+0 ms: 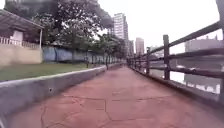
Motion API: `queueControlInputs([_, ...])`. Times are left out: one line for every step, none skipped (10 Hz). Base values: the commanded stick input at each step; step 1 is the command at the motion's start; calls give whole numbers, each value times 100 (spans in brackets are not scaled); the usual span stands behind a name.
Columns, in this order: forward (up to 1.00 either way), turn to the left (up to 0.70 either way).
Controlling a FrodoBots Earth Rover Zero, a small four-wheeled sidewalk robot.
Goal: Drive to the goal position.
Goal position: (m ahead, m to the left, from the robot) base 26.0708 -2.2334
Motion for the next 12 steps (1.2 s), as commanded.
queueControlInputs([100, 0])
queueControlInputs([100, 0])
queueControlInputs([100, 0])
queueControlInputs([100, 0])
queueControlInputs([100, -6])
queueControlInputs([100, -29])
queueControlInputs([100, -38])
queueControlInputs([100, -39])
queueControlInputs([100, -3])
queueControlInputs([100, 0])
queueControlInputs([100, 0])
queueControlInputs([100, 0])
